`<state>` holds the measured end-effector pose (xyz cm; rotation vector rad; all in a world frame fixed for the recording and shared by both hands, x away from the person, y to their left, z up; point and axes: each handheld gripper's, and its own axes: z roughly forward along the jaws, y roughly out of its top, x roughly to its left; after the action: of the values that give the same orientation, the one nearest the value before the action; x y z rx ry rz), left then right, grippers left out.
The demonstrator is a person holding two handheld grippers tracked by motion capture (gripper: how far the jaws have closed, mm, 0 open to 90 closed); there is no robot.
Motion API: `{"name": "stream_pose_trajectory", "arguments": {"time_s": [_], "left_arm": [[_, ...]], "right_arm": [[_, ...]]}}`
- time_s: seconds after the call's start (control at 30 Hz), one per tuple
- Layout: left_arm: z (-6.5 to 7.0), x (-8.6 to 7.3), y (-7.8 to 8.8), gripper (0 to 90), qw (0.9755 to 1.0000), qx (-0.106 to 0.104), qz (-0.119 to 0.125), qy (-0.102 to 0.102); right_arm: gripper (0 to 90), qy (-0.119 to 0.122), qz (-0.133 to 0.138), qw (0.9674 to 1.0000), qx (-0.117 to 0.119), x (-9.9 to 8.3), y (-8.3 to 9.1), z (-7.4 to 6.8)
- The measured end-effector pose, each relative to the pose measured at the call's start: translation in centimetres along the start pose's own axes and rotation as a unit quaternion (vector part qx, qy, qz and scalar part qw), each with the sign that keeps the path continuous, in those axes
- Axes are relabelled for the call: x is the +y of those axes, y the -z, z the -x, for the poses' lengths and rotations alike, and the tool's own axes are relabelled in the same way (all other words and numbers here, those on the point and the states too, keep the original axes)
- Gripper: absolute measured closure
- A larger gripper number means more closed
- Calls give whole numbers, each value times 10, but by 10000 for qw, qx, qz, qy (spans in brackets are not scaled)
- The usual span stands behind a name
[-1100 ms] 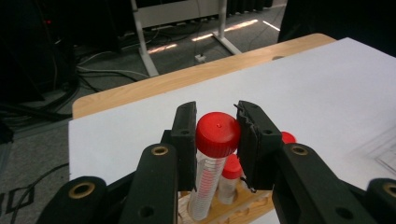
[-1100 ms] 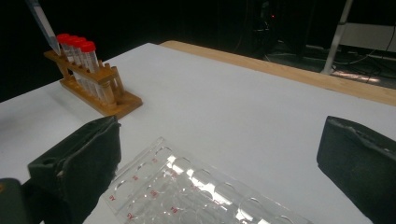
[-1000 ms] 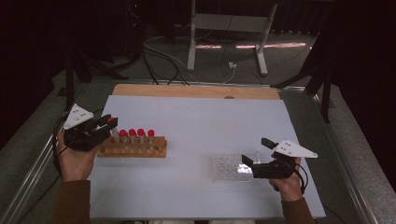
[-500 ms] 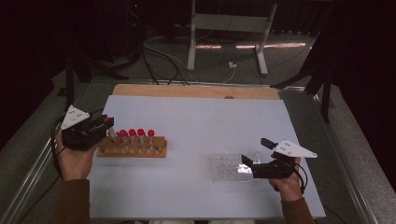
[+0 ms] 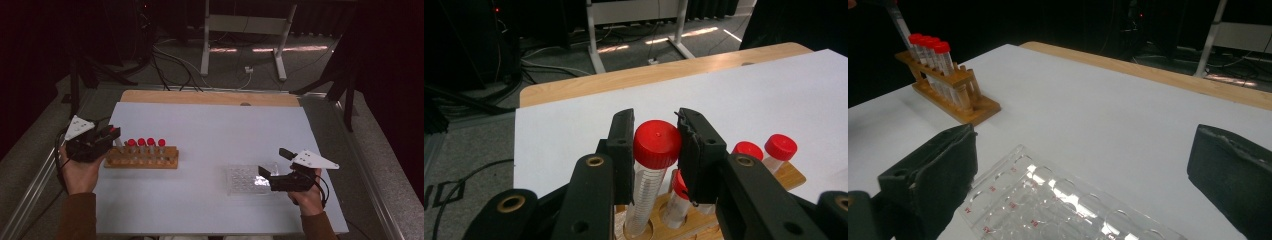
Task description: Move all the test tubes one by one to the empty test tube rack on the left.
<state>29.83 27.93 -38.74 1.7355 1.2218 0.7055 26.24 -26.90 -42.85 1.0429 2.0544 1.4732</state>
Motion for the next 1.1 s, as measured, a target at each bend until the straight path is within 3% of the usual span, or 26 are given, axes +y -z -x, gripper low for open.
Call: {"name": "stream_pose_trajectory", "arguments": {"time_s": [1.1], "left_arm": [[-3, -23, -13, 706, 9996, -32, -202, 193]], "right_arm": [[0, -11, 11, 10000, 19, -1, 0, 0]]}}
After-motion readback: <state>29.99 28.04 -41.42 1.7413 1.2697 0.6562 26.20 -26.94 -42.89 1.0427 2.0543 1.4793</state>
